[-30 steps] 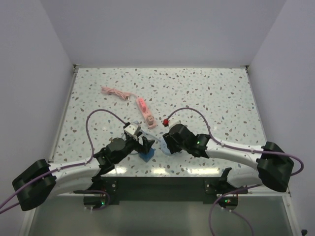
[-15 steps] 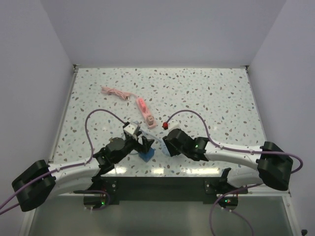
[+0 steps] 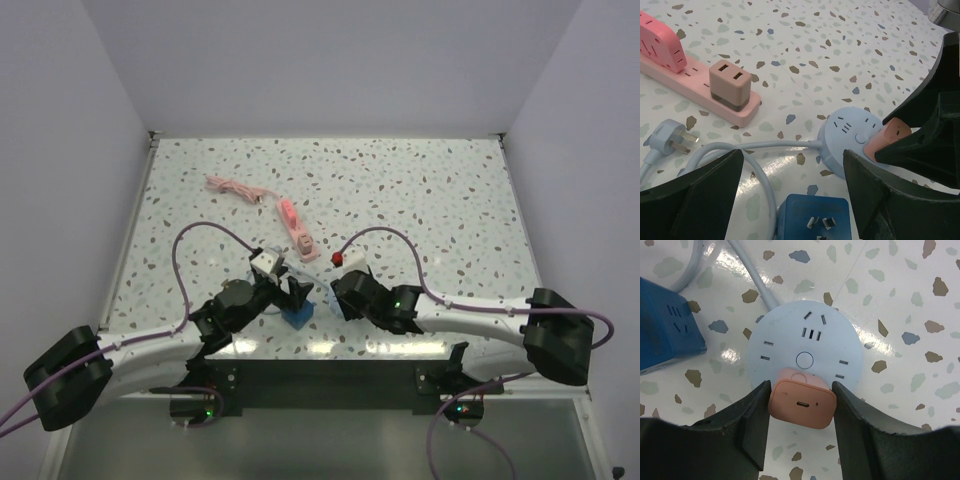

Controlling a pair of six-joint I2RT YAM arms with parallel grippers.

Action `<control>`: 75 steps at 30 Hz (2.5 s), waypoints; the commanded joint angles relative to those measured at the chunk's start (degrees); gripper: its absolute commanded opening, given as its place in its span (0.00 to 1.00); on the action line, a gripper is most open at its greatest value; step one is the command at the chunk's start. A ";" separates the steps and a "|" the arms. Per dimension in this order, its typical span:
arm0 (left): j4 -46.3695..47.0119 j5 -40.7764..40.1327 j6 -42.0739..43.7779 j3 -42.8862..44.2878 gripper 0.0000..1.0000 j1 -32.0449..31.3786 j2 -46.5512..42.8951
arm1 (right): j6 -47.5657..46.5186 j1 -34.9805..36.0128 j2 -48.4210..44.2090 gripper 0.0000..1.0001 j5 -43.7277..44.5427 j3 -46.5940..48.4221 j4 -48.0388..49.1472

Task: Insert the plug

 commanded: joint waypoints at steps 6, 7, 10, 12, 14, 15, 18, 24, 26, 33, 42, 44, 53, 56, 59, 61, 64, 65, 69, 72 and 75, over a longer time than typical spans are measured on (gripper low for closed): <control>1.80 -0.14 -0.02 0.02 0.86 0.57 -1.21 | 7.09 3.40 5.73 0.00 1.26 -2.42 -5.71; 1.80 -0.23 -0.02 -0.07 0.86 0.57 -1.56 | 7.62 4.10 5.92 0.00 1.35 -2.34 -5.98; 1.71 -0.14 -0.02 -0.16 0.86 0.66 -2.00 | 9.99 5.42 6.71 0.00 1.44 -2.42 -6.77; 1.63 -0.14 -0.02 -0.24 0.86 0.66 -2.26 | 12.09 6.13 6.80 0.00 1.09 -2.95 -6.86; 1.54 -0.05 -0.11 -0.51 0.86 0.66 -2.53 | 14.20 7.27 6.71 0.00 1.27 -3.47 -7.56; 1.62 -0.05 -0.11 -0.51 0.86 0.66 -2.61 | 14.83 7.71 6.88 0.00 1.44 -3.56 -7.91; 1.80 0.12 -0.11 -0.51 0.86 0.75 -2.53 | 16.76 8.94 7.32 0.00 1.97 -3.74 -8.27; 1.80 0.65 -0.29 -0.95 0.86 0.75 -3.58 | 19.57 9.73 10.04 0.00 2.06 -4.36 -7.83; 1.71 0.56 -0.29 -1.12 0.86 0.75 -3.93 | 20.10 10.00 10.57 0.00 2.14 -4.36 -7.83; 1.62 0.65 -0.29 -1.56 0.86 0.75 -4.72 | 21.33 10.53 15.84 0.00 1.27 -4.35 -5.90; 1.36 0.48 -0.20 -1.65 0.86 0.84 -5.34 | 23.27 10.53 15.24 0.00 -0.32 -5.94 -5.19; 1.27 0.48 -0.20 -1.56 0.86 0.84 -5.60 | 23.01 10.44 14.45 0.00 1.17 -5.06 -6.59; -1.19 -0.84 -0.72 -1.39 0.89 0.84 -9.12 | 14.85 1.75 13.66 0.00 1.18 -4.62 -1.86; -1.89 -1.37 -0.90 -1.21 0.90 0.84 -9.47 | 11.68 -2.12 12.42 0.00 1.79 -3.66 -0.71; -2.50 -1.63 -0.99 -0.60 0.91 0.84 -9.21 | 8.87 -4.67 12.33 0.00 2.41 -1.99 -0.36; -2.86 -1.72 -1.08 -0.51 0.92 0.84 -9.30 | 7.81 -5.99 13.21 0.00 3.20 -0.76 -0.62; -3.47 -2.07 -1.25 -0.51 0.93 0.84 -9.91 | 6.49 -6.44 13.74 0.00 3.20 0.56 -0.80; -3.65 -2.16 -1.25 -0.68 0.93 0.84 -10.26 | 6.31 -6.52 13.65 0.00 2.85 0.83 -0.97; -3.91 -2.95 -1.17 -0.60 0.95 0.84 -10.44 | 5.87 -6.44 11.99 0.26 2.67 1.97 -2.46; -4.18 -3.04 -0.90 -0.25 0.99 0.84 -10.35 | 4.73 -6.35 8.13 0.52 2.85 2.59 -4.13; -4.96 -3.74 -0.73 0.46 1.00 0.84 -10.79 | 2.80 -6.44 1.80 0.78 2.41 2.85 -5.19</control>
